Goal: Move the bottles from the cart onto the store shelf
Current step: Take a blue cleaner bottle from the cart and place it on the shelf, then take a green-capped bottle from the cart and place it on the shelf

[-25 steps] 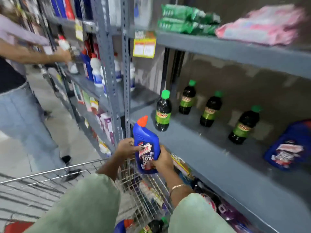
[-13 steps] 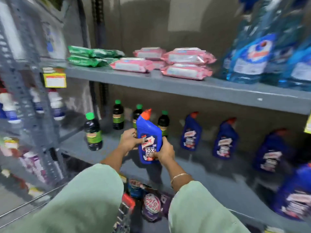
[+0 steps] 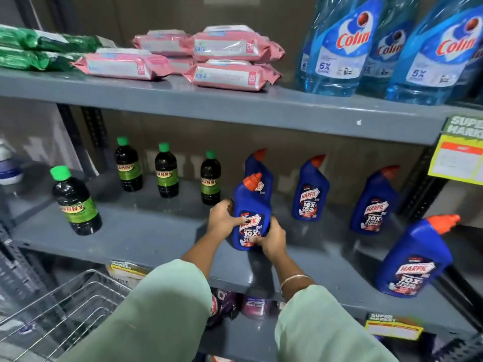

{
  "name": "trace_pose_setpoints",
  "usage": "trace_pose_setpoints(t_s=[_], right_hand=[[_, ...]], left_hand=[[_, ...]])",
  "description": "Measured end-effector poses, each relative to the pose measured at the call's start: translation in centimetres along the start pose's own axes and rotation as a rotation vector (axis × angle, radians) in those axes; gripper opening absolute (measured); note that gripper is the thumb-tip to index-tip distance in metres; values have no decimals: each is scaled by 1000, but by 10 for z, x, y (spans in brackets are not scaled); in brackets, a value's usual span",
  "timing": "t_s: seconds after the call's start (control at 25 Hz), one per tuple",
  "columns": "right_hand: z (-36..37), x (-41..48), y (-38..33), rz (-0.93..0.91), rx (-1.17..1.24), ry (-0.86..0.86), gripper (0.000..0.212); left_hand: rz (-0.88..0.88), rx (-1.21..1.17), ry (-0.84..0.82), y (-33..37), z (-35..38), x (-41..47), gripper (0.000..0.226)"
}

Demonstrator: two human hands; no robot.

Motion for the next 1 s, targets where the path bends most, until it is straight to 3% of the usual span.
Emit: trace_pose_setpoints(t_s=[0.16, 0.24, 0.36, 0.44, 0.52, 0.64, 0.8, 1.0], right_hand=[[9, -8, 10, 10, 3, 50, 58], [4, -21, 12, 11, -40, 190, 58], [9, -56, -6, -60, -160, 382, 48], [43, -79, -29, -218, -163, 282, 38], [102, -109, -56, -410, -190, 74, 31], [179, -152, -81, -579, -231, -165, 24], [285, -219, -59, -607, -357, -437, 21], [383, -262, 84, -252, -690, -628, 29]], left_hand=[[-19, -17, -45, -3, -2, -3, 41], [-39, -13, -87, -2, -7, -8, 42], [-107, -89, 59, -17, -56, -3, 22], [-146, -73, 234, -48, -114, 1, 24], [-220, 28, 392, -94, -178, -2, 33], [-302, 247, 413, -160, -241, -18, 21], [-485, 480, 302, -281, -291, -68, 28], [-751, 545, -185, -430, -256, -169, 52]])
Point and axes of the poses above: each hand's wrist, its own x-axis towards the middle knuckle, its own z-axis out of the palm, y = z × x, the point moved 8 cm from there along x, towards the middle knuckle, and after that the axes turned 15 degrees about y, right-handed, at the moved point
